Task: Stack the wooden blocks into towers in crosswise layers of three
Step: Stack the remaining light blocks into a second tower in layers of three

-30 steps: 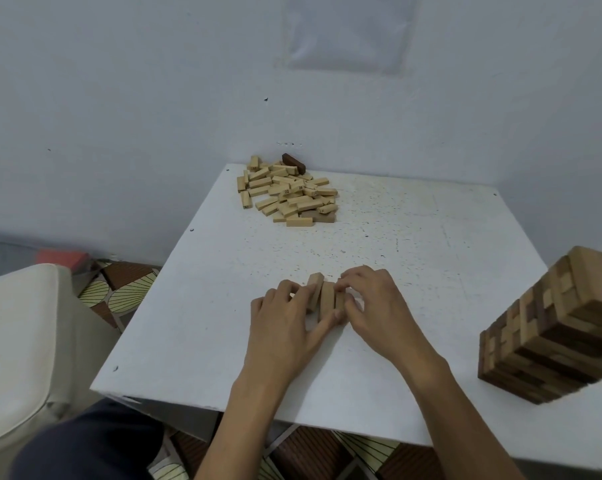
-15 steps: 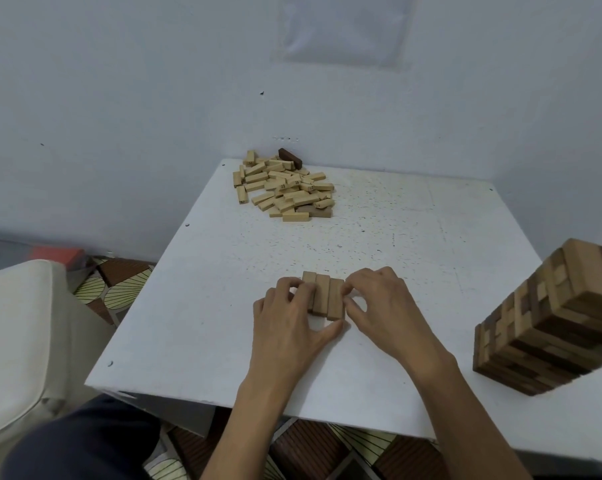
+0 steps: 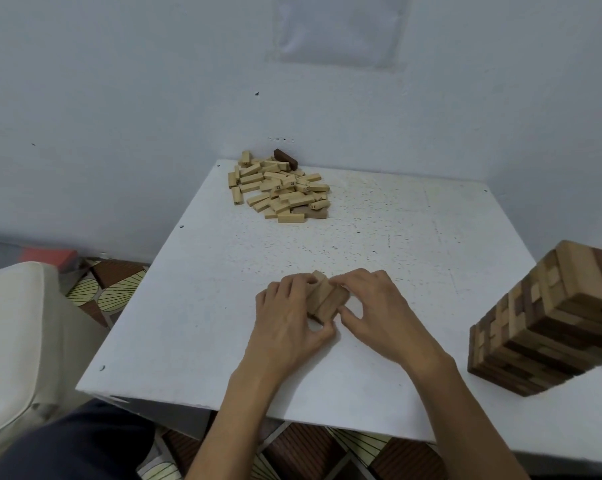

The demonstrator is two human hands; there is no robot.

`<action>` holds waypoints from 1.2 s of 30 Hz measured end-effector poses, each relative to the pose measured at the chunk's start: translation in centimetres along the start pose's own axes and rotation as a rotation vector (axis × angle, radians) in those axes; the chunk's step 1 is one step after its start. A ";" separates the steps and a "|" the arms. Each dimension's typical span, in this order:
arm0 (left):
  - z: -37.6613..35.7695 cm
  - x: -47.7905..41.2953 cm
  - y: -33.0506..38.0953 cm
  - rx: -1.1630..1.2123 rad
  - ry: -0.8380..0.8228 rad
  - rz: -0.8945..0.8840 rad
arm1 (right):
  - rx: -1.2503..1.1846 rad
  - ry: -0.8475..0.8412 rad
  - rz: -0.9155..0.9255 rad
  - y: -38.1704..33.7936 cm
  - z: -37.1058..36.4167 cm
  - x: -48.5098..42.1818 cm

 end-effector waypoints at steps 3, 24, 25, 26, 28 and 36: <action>0.2 -0.5 -0.3 0.162 -0.204 -0.108 | -0.003 -0.084 0.014 0.2 -0.2 0.7; 0.2 1.7 -2.2 -0.317 -0.415 -0.053 | 0.322 -0.158 -0.203 0.8 -2.4 3.6; 0.0 1.9 -2.1 -0.308 -0.413 -0.052 | 0.338 -0.165 -0.194 0.6 -2.6 3.7; -0.2 2.1 -2.0 -0.299 -0.402 -0.052 | 0.355 -0.167 -0.182 0.5 -2.8 3.8; -0.5 2.3 -1.7 -0.328 -0.370 -0.077 | 0.380 -0.161 -0.160 0.2 -3.3 3.8; -0.9 2.5 -1.8 -0.430 -0.333 -0.091 | 0.374 -0.189 -0.156 -0.2 -4.1 3.6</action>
Point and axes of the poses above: each hand's wrist, its own x-axis away from the middle knuckle, its own z-axis out of the back of the hand, y = z × x, the point moved 7 cm from there along -x, towards the middle knuckle, and after that the axes turned 1 degree about -y, right-handed, at the moved point
